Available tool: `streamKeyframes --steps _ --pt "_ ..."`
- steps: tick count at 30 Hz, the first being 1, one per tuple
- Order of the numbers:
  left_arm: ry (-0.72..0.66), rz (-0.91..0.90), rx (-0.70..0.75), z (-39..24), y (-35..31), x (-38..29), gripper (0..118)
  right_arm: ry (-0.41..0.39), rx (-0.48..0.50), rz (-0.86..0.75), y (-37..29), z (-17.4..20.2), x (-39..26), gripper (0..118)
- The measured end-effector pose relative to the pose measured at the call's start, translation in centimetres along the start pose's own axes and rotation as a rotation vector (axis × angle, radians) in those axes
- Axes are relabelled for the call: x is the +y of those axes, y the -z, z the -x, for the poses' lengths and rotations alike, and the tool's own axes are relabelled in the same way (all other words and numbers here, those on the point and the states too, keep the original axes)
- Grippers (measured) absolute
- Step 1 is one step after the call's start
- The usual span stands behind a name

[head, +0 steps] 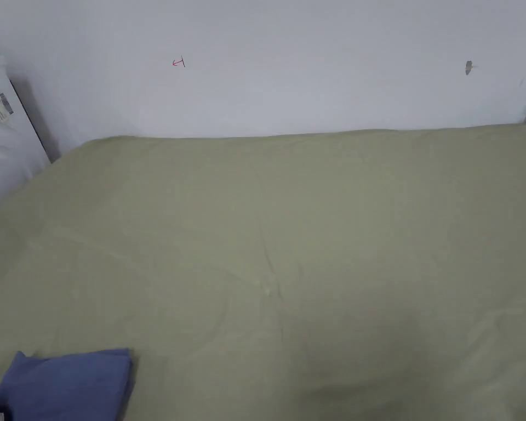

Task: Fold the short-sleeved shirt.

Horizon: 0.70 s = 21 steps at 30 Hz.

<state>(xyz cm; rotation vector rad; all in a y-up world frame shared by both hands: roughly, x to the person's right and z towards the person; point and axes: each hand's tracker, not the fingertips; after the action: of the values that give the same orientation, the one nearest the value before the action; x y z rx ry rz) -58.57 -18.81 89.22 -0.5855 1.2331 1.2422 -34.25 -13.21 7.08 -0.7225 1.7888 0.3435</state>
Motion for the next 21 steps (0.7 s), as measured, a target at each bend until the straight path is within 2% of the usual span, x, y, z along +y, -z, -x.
streamKeyframes --steps 1,3,5,6,8,11,14,16,17,18,19,21 --pt "0.0 -0.014 0.025 0.9 -0.5 0.1 87 -0.009 -0.006 0.002 -0.2 0.2 0.2 0" --pt "0.077 -0.16 0.159 0.1 -3.1 -0.6 86 -0.031 -0.006 -0.005 -0.9 0.4 0.6 0" --pt "0.05 -0.283 0.184 -2.2 -6.7 -2.2 85 -0.058 0.012 -0.037 -1.8 0.7 1.1 0" --pt "0.026 -0.333 0.151 -3.4 -8.6 -2.9 85 -0.076 0.013 -0.06 -2.5 0.9 1.3 0" --pt "0.064 -0.453 0.031 -7.1 -11.4 -5.1 85 -0.097 0.011 -0.1 -3.6 1.2 1.9 0" --pt "0.205 -0.627 -0.003 -14.4 -13.9 -9.1 85 -0.131 -0.01 -0.188 -5.4 1.7 3.2 0" --pt "0.323 -0.782 -0.061 -22.1 -13.0 -14.0 85 -0.19 -0.121 -0.274 -6.9 2.9 4.7 0" --pt "0.36 -0.848 -0.104 -26.9 -12.0 -17.1 80 -0.212 -0.225 -0.329 -7.6 3.6 5.5 0" --pt "0.364 -0.886 -0.101 -30.0 -11.7 -19.2 72 -0.227 -0.268 -0.354 -8.0 3.9 5.9 0" --pt "0.377 -0.923 -0.111 -32.2 -11.2 -20.8 54 -0.243 -0.311 -0.393 -8.3 4.3 6.2 0" --pt "0.404 -0.95 -0.128 -33.9 -10.8 -22.0 16 -0.247 -0.361 -0.421 -8.6 4.6 6.2 1" --pt "0.452 -1.027 -0.11 -38.7 -10.1 -25.2 1 -0.241 -0.421 -0.457 -9.3 5.1 6.2 1"
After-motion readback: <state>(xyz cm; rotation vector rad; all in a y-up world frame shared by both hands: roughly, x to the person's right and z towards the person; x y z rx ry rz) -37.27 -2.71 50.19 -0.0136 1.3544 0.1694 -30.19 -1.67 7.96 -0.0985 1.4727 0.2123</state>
